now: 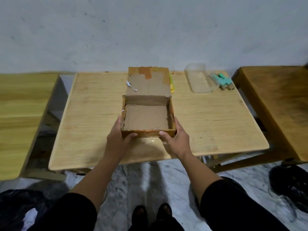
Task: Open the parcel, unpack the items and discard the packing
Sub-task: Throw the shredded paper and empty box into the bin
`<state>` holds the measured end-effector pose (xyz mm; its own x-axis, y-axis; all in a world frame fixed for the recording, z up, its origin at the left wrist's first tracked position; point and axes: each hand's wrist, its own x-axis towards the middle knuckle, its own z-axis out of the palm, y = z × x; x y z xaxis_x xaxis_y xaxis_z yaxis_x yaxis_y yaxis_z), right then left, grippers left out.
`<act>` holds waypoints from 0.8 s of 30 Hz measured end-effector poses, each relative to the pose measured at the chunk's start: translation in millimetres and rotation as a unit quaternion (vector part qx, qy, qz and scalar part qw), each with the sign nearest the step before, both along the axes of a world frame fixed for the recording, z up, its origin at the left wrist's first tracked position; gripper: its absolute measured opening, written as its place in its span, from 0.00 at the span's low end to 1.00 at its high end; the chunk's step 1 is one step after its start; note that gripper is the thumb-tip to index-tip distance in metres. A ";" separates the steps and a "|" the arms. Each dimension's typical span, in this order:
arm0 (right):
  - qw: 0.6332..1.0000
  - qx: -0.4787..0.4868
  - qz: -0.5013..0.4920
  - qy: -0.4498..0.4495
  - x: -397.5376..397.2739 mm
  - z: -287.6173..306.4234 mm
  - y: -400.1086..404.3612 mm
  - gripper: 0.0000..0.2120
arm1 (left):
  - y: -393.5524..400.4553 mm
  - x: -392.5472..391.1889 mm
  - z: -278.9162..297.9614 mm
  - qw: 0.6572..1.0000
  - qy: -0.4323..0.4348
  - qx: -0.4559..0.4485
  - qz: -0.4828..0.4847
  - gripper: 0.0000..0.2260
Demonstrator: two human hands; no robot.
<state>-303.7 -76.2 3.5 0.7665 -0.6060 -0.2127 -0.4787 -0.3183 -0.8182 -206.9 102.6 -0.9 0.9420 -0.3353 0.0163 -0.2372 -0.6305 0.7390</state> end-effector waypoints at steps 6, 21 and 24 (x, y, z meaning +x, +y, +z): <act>0.999 0.000 -0.024 -0.038 -4.6 21.9 -10.1 0.39 | -13.5 -0.7 17.1 1.000 -0.023 -0.011 -0.005 0.36; 0.971 -0.078 -0.197 -0.110 -106.8 134.4 -127.5 0.38 | -176.5 -51.6 135.7 0.979 -0.056 -0.089 -0.174 0.36; 0.958 -0.098 -0.253 -0.095 -154.4 145.3 -157.1 0.39 | -222.9 -86.8 143.0 0.967 -0.055 -0.101 -0.226 0.36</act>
